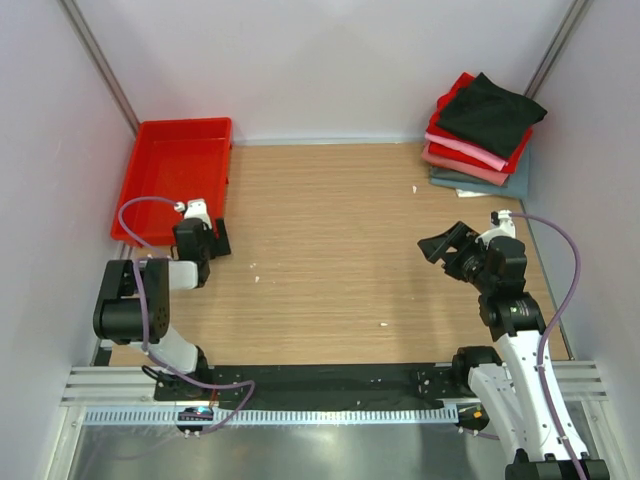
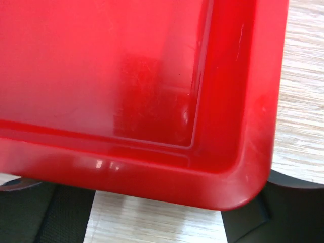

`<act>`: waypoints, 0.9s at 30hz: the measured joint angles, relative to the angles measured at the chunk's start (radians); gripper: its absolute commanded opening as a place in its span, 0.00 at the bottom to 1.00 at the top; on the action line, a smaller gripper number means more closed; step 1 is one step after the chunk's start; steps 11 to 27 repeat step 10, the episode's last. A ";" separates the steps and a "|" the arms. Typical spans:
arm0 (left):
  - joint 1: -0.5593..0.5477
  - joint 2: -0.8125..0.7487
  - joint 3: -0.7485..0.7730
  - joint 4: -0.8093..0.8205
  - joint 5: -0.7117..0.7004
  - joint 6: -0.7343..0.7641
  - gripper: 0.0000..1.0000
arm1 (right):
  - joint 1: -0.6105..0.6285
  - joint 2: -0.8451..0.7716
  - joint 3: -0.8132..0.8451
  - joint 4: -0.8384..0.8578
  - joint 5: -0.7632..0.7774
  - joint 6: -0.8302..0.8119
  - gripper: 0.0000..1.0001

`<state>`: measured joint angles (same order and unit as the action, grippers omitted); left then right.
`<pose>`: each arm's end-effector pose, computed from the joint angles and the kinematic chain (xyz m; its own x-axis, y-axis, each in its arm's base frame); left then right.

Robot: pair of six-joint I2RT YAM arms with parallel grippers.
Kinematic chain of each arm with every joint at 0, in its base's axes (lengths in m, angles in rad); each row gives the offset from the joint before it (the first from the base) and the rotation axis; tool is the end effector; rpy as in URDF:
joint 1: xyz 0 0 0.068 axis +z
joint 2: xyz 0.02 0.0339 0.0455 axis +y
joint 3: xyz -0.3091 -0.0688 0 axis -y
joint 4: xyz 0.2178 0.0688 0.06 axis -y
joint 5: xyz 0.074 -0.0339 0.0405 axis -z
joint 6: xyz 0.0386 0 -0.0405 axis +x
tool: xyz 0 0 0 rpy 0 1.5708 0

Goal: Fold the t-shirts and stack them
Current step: Reset both grippers

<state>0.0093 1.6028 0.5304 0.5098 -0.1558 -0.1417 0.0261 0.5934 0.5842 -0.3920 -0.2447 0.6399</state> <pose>0.2815 0.0086 0.2000 -0.5082 -0.1442 -0.8491 -0.2144 0.9760 -0.0375 0.0844 0.0116 0.3008 -0.4614 0.5675 -0.6820 0.0340 0.7794 0.6256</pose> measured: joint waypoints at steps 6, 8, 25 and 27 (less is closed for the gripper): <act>0.038 0.001 -0.008 0.016 0.078 0.042 0.81 | 0.000 0.003 0.000 -0.009 0.002 -0.021 0.83; 0.046 0.001 -0.005 0.010 0.098 0.048 0.81 | 0.000 0.005 0.000 -0.008 -0.003 -0.031 0.82; 0.051 0.003 0.010 -0.011 0.114 0.050 0.80 | 0.000 0.005 0.000 -0.008 -0.007 -0.039 0.84; 0.051 0.003 0.010 -0.011 0.114 0.050 0.80 | 0.000 0.005 0.000 -0.008 -0.007 -0.039 0.84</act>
